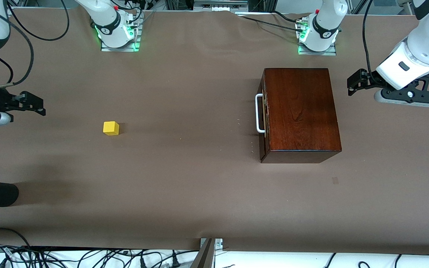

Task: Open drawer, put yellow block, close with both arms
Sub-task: 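Move the left gripper to the white drawer handle of the wooden box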

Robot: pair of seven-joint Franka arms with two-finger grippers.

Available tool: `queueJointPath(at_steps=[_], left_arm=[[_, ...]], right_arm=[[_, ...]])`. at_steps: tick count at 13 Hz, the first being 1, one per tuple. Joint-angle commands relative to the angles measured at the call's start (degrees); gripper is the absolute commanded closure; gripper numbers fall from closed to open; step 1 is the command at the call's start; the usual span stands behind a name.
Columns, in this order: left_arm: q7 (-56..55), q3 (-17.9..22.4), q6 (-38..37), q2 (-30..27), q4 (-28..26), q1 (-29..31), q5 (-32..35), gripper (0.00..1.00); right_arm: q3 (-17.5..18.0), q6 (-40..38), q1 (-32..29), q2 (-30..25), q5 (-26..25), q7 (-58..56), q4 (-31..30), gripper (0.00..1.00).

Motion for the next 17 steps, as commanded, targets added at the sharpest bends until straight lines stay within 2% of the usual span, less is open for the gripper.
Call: queueJointPath(at_steps=[1,3,9,10,12,14,16,17], left_arm=[[0.30,-0.10,-0.55,0.74,1.68,0.87,0.12,0.00],[-0.04,-0.19,-0.54,0.83,1.68,0.79,0.21,0.00],[-0.84,-0.81,-1.33,2.40,1.51,0.09,0.12,0.00],[-0.58,-1.07,-3.95,3.02,1.59,-0.26,-0.40,0.00],[-0.92,-3.87,-4.59,3.99,1.86,-1.23,-0.76,0.00],[-1.01,-8.69,-4.15,7.40,2.90,-1.49,-0.93,0.00],[-2.67,-12.13,-1.70,13.10,7.11,-3.15,-0.85,0.00],[-5.29,-12.32,-0.99,16.09,9.48,-5.08,-0.76,0.00]], right_arm=[[-0.43,-1.08,-0.48,0.10,0.86,-0.89,0.75,0.00],[-1.32,-0.82,-0.49,0.28,0.86,-0.90,0.75,0.00],[-0.88,-1.08,-0.23,-0.16,0.95,-0.29,0.93,0.00],[-0.88,-1.17,-0.23,-0.16,0.95,-0.29,0.93,0.00],[-0.88,-1.17,-0.23,-0.16,0.95,-0.29,0.75,0.00],[-0.88,-1.17,-0.23,-0.25,0.95,-0.29,0.93,0.00],[-0.88,-1.17,-0.23,-0.16,0.95,-0.29,0.75,0.00],[-0.88,-1.17,-0.23,-0.16,0.95,-0.38,0.75,0.00]])
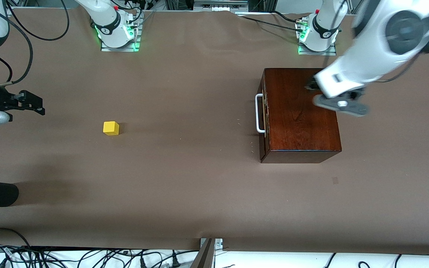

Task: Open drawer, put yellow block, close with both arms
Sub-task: 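Move the left gripper to the white drawer handle of the wooden box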

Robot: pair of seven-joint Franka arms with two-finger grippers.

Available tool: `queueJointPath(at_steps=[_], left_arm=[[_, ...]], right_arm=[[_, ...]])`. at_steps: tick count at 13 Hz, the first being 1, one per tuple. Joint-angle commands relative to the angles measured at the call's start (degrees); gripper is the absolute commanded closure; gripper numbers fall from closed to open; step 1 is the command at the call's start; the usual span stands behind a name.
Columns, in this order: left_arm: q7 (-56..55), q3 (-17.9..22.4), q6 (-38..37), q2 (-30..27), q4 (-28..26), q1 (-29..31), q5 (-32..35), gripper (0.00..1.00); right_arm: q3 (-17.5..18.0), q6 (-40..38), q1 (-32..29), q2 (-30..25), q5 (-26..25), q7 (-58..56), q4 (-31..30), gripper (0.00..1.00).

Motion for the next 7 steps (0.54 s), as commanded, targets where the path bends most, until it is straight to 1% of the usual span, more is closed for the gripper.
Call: queueJointPath(at_steps=[1,3,4,6,7], left_arm=[[-6.19,-1.16,0.34,10.28,9.57,-4.35,-0.30,0.00],[-12.79,-0.99,3.23,14.60,12.74,-8.04,0.14,0.00],[-16.04,-0.72,4.64,15.92,12.93,-9.98,0.67,0.00],[-18.96,-0.98,7.36,17.69,12.76,-12.10,5.74,0.00],[-19.58,-0.98,8.60,18.39,12.23,-12.46,6.12,0.00]], right_arm=[[0.16,-1.01,-0.17,-0.17,0.94,-0.19,0.71,0.00],[0.16,-1.10,-0.17,-0.17,0.94,-0.28,0.71,0.00],[0.16,-1.10,-0.17,-0.17,0.94,-0.28,0.71,0.00],[0.16,-1.10,-0.17,-0.26,0.94,-0.28,0.71,0.00],[0.16,-1.10,-0.17,-0.18,0.94,-0.28,0.71,0.00]])
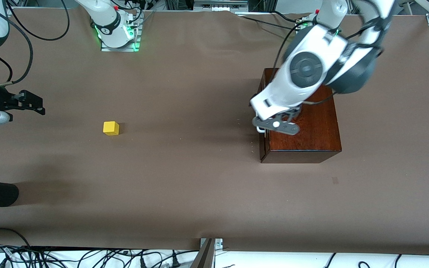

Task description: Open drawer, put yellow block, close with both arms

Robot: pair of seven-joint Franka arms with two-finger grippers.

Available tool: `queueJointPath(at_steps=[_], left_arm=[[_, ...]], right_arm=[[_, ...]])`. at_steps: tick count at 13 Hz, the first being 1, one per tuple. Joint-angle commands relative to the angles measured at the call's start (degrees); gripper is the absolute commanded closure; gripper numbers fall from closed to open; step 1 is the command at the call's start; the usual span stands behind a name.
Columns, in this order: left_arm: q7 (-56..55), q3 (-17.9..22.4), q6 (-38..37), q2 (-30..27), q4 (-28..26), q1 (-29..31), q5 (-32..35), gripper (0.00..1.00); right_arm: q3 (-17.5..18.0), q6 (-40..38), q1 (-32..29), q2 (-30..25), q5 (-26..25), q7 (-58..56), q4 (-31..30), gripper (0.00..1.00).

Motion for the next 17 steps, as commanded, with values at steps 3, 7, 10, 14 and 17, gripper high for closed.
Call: queueJointPath(at_steps=[3,7,10,14,17], left_arm=[[-6.49,0.24,1.62,4.81,1.41,-2.98,3.28,0.00],[-13.79,0.32,1.62,4.46,-3.15,-4.57,3.89,0.00],[-15.56,0.06,2.06,4.46,-4.92,-5.80,8.63,0.00],[-16.87,0.15,6.62,4.63,-8.25,-5.81,8.82,0.00],[-17.41,0.06,8.74,4.64,-10.28,-5.89,10.91,0.00]], right_arm=[[0.16,-0.97,-0.17,-0.17,0.94,-0.28,0.71,0.00],[0.16,-0.89,-0.17,-0.17,0.94,-0.28,0.71,0.00],[0.16,-0.89,-0.17,-0.26,0.94,-0.28,0.71,0.00],[0.16,-0.71,-0.17,-0.17,0.94,-0.72,0.89,0.00],[0.16,-0.97,-0.09,-0.35,0.94,-0.72,0.71,0.00]])
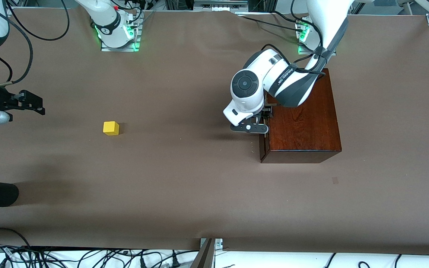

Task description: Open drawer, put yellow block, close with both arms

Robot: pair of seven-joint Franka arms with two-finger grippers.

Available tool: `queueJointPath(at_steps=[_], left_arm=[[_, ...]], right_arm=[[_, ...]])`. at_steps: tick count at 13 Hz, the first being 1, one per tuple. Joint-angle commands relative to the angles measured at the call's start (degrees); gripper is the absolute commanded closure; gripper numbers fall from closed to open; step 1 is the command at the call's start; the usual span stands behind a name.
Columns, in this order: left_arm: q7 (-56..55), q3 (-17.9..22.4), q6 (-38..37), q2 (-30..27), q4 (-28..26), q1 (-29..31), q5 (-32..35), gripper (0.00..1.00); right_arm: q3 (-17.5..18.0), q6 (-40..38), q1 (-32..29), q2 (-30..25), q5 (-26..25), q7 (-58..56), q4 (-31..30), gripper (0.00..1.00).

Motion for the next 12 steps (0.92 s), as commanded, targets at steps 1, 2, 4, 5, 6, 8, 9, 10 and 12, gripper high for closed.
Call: queueJointPath(at_steps=[1,2,4,5,6,8,9,10,12], left_arm=[[-1.35,0.08,2.54,-0.14,-2.58,-0.07,3.55,0.00],[-2.40,0.08,3.34,0.30,-2.67,-0.42,3.55,0.00],[-3.46,0.17,3.35,0.57,-2.67,-1.21,3.55,0.00],[-3.46,0.17,3.35,0.66,-2.84,-1.22,3.55,0.00],[-3.55,0.17,3.52,0.75,-3.28,-1.22,3.99,0.00],[-4.42,0.08,3.44,1.09,-3.55,-1.48,5.48,0.00],[-5.12,0.17,3.44,1.10,-3.81,-2.18,5.57,0.00],[-5.30,0.17,3.44,1.18,-3.81,-2.36,5.57,0.00],[-5.31,0.17,3.44,1.27,-3.81,-2.45,5.57,0.00]], right_arm=[[0.11,-0.55,-0.09,-0.16,0.94,-0.81,0.84,0.00],[0.11,-0.37,-0.18,-0.16,0.94,-0.81,0.84,0.00],[0.02,-0.46,-0.18,-0.07,0.94,-0.81,0.84,0.00],[0.02,-0.54,-0.09,-0.16,0.94,-0.81,0.84,0.00],[0.02,-0.54,-0.18,-0.16,0.94,-0.81,0.84,0.00],[0.02,-0.46,-0.18,-0.16,0.94,-0.81,0.84,0.00],[0.02,-0.46,-0.18,-0.16,0.94,-0.81,0.84,0.00],[0.02,-0.46,-0.09,-0.16,0.94,-0.81,0.84,0.00],[0.02,-0.46,-0.09,-0.16,0.94,-0.72,0.84,0.00]])
